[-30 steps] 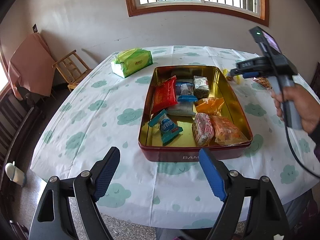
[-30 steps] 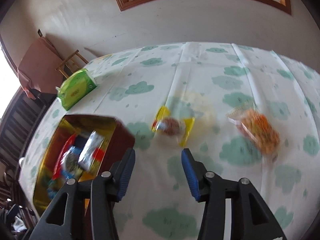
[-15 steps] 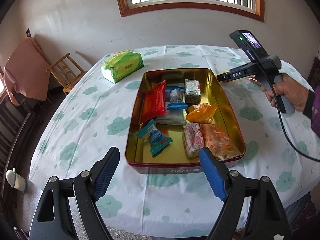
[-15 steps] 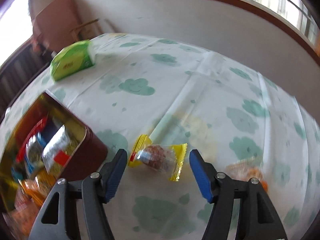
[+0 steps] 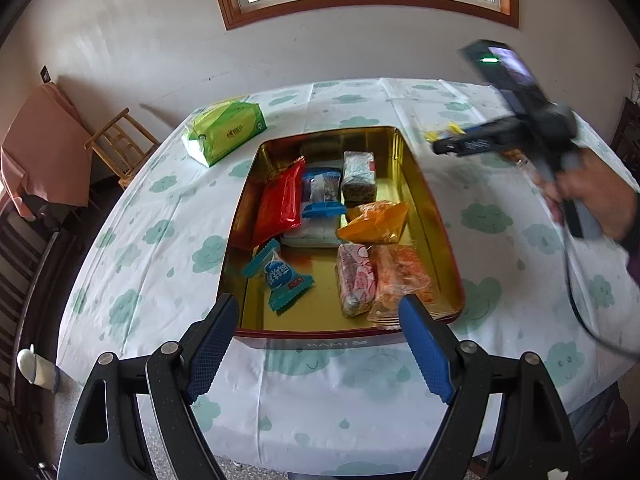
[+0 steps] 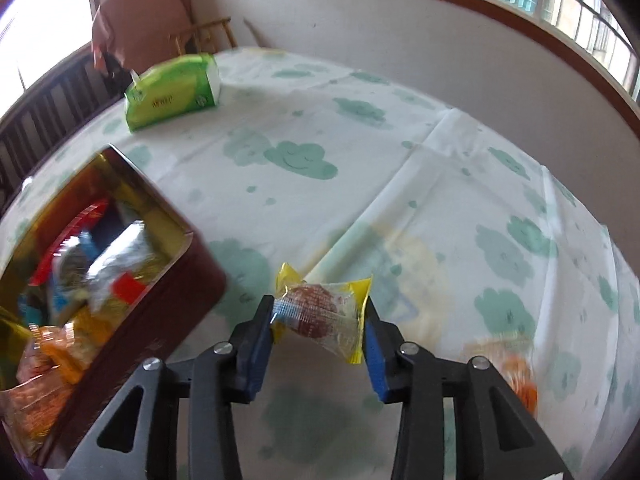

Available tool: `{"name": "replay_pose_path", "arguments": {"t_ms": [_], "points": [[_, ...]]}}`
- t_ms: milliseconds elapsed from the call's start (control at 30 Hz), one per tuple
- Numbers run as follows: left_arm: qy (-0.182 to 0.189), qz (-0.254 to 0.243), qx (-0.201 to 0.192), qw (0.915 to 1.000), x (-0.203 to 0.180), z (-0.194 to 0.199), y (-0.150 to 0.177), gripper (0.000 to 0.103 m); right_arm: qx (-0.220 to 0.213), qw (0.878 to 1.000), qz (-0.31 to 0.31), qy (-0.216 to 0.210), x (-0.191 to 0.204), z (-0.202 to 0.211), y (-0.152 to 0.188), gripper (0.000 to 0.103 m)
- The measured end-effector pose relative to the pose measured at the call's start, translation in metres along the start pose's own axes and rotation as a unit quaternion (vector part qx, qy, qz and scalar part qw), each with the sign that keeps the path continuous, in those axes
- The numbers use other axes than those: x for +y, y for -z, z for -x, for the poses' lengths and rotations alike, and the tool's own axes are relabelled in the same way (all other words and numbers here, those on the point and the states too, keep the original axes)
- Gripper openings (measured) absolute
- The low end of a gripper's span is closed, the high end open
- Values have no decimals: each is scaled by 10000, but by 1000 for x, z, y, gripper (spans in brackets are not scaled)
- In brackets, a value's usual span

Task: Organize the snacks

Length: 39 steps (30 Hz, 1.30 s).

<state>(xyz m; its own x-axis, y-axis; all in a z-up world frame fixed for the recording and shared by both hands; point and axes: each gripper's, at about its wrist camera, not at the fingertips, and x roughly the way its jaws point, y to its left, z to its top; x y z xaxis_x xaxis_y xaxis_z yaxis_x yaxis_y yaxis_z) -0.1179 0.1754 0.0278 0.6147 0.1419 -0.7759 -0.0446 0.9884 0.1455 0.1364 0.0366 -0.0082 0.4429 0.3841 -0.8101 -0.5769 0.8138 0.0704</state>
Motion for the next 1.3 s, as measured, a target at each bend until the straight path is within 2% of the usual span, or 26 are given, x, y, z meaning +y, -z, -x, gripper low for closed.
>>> {"name": "replay_pose_path", "arguments": {"t_ms": [67,167,233,333,433,500,600,767,833,933,1033,1100,1200,1300], "points": [[25,-33,-75,10000,-3,6,-1,79,-209,9994,-224,-137,-2,24,17,41],[137,-122,-169,9997,-10,16,-5,79,-456,9974,-547,-74,-11,69,57,41],[280,-155,-202,9993,-16,22,-10,79,-560,9951,-783,228,-27,96,91,41],[639,-129,-180,9977,-26,29,-21,79,-486,9896,-1114,764,-61,123,136,41],[1045,-8,-77,9945,-39,29,-35,79,-338,9779,-1562,1348,-108,138,178,41],[1283,61,65,9917,-50,25,-48,79,-356,9696,-1855,1557,-136,146,200,41],[1706,161,338,9846,-76,11,-76,79,-297,9601,-2080,1843,-166,151,222,41],[2197,295,764,9721,-129,-25,-129,79,-394,9546,-2310,1840,-189,151,244,41],[2559,432,952,9610,-151,-45,-151,79,-434,9548,-2378,1729,-191,146,245,41],[2383,484,1219,9623,-187,-86,-183,79,-610,9542,-2420,1647,-193,150,246,41],[2259,616,1619,9586,-210,-129,-202,78,-687,9540,-2560,1402,-198,150,249,41],[1949,757,1934,9586,-220,-161,-209,75,-704,9542,-2596,1306,-199,151,249,41],[1799,907,2275,9527,-231,-187,-210,71,-779,9561,-2558,1201,-197,153,250,42],[1545,948,2348,9550,-239,-199,-210,70,-881,9544,-2648,1058,-199,156,253,42]]}}
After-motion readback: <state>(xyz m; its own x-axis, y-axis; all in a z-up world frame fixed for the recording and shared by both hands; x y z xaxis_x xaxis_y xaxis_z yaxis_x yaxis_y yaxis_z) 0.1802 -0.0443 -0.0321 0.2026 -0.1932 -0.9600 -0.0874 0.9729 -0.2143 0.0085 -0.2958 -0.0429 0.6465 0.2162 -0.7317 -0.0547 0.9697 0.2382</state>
